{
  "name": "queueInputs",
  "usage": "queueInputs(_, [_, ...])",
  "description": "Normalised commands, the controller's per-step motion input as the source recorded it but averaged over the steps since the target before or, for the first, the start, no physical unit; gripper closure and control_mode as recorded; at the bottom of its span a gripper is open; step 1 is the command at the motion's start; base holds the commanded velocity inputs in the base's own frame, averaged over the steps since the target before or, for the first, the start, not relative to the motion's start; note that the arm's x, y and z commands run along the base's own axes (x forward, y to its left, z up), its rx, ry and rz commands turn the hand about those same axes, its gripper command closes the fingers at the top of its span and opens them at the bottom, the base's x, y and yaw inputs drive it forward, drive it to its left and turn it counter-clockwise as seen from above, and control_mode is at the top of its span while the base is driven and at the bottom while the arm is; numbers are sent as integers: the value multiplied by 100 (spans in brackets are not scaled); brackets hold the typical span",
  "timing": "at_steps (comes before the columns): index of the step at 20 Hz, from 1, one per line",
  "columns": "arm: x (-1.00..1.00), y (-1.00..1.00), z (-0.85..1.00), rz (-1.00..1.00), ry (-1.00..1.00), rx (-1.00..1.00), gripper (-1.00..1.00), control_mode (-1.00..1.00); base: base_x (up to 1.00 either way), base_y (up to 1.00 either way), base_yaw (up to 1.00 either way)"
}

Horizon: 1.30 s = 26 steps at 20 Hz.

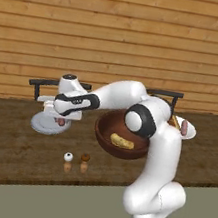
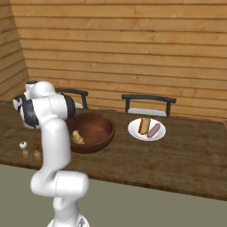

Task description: Place one bun and one sausage from the bowl on each plate.

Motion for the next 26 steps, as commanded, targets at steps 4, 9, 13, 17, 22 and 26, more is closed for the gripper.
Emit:
queueInputs(4, [27,37,0,0,0,0,100,-100,0,0,0])
queueInputs(9, [5,31,-31,0,0,-1,100,-100,0,0,0])
queueInputs(13, [4,8,-11,0,0,0,100,-100,0,0,0])
queueInputs(17, [18,2,0,0,0,0,-100,-100,0,0,0])
queueInputs(22, [0,0,0,0,0,0,-100,-100,0,0,0])
queueInputs(26, [-1,-17,15,-1,0,0,-100,-100,0,0,0])
